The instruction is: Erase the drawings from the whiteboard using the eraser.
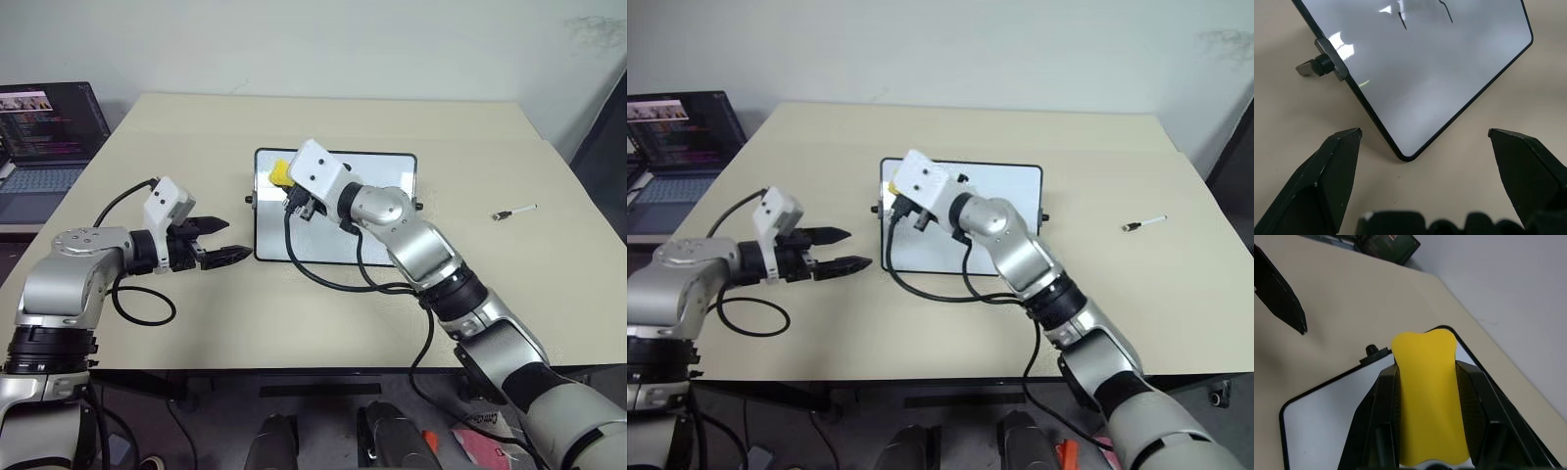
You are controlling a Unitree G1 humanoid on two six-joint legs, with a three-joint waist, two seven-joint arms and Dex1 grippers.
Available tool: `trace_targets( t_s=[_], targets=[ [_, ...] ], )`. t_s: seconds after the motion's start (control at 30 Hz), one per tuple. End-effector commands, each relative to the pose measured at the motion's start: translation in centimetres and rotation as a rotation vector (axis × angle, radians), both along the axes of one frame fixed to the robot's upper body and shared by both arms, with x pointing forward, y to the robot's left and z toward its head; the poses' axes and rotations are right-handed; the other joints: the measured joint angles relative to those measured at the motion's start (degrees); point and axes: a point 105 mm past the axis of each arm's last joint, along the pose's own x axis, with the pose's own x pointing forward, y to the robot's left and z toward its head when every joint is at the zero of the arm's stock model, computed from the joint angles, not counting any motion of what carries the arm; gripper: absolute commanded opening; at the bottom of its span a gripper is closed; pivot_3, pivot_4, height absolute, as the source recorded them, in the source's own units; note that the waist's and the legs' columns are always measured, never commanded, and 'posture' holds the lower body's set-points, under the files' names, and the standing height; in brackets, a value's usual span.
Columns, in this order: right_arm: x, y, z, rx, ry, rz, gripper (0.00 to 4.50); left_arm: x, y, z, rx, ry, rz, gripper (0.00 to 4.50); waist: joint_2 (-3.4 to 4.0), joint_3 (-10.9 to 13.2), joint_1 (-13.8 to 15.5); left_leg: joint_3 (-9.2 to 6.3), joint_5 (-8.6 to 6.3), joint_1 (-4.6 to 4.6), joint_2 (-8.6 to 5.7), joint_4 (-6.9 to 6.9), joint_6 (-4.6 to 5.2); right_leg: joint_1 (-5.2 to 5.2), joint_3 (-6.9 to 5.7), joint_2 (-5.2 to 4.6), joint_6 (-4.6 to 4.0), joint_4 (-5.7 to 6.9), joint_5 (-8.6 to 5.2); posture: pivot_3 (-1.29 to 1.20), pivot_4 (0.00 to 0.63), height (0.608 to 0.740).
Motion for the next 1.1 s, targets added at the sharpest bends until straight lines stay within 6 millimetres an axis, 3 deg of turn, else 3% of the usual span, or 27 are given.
trace_targets(
  t_s=[0.03,0.3,0.57,0.63,0.77,0.9,1.1],
  targets=[
    [1.0,0.3,1.2,0.007,-0.047,-0.005,1.27,0.0,-0.3,1.8,0.020,-0.068,-0.023,4.50,0.00,0.0,-0.1,0.00,0.00,0.00,0.00,0.00,0.00,0.00,0.00,0.00,0.00,0.01,0.00,0.00,0.150,0.740],
    [3.5,-0.5,-1.6,-0.041,0.043,-0.078,1.27,-0.1,-0.9,2.0,0.021,-0.070,-0.047,4.50,0.01,0.0,-0.9,-0.02,0.00,0.01,0.00,-0.04,0.00,-0.01,-0.01,0.00,-0.08,0.03,0.04,0.00,0.150,0.740],
    [1.2,-0.6,-9.0,-0.282,0.214,0.010,1.27,-0.2,-0.9,2.1,0.020,-0.068,-0.052,4.50,0.00,0.0,-1.1,-0.04,0.00,0.13,0.00,0.00,0.00,0.06,0.00,0.01,0.04,0.11,-0.03,0.00,0.150,0.740],
    [0.7,-0.6,-9.7,-0.305,0.239,0.019,1.26,-0.2,-0.9,2.1,0.020,-0.067,-0.051,4.50,0.00,0.0,-1.0,-0.04,0.00,0.30,0.00,0.00,0.00,0.23,0.00,0.02,0.04,0.11,-0.03,0.00,0.150,0.740],
    [1.4,-0.5,-8.6,-0.264,0.230,-0.025,1.25,-0.4,-0.8,2.0,0.021,-0.061,-0.049,4.50,0.00,0.0,-1.0,-0.04,0.09,0.37,0.00,0.03,0.10,0.27,0.01,0.02,0.02,0.14,0.08,0.00,0.150,0.740],
    [3.7,-1.4,-4.2,-0.152,0.144,-0.119,1.25,-0.6,0.2,1.2,0.040,-0.039,-0.023,4.50,0.05,0.0,-1.0,-0.03,0.19,0.37,-0.02,0.04,0.23,0.26,0.02,0.02,-0.02,0.14,0.18,0.00,0.150,0.740],
    [5.1,-2.0,-0.5,-0.055,0.087,-0.175,1.25,-0.9,1.3,-0.1,0.060,-0.004,0.006,4.50,0.04,0.0,-1.1,-0.01,0.21,0.32,-0.01,-0.06,0.26,0.20,0.03,0.02,-0.04,0.05,0.20,0.00,0.150,0.740]
  ],
)
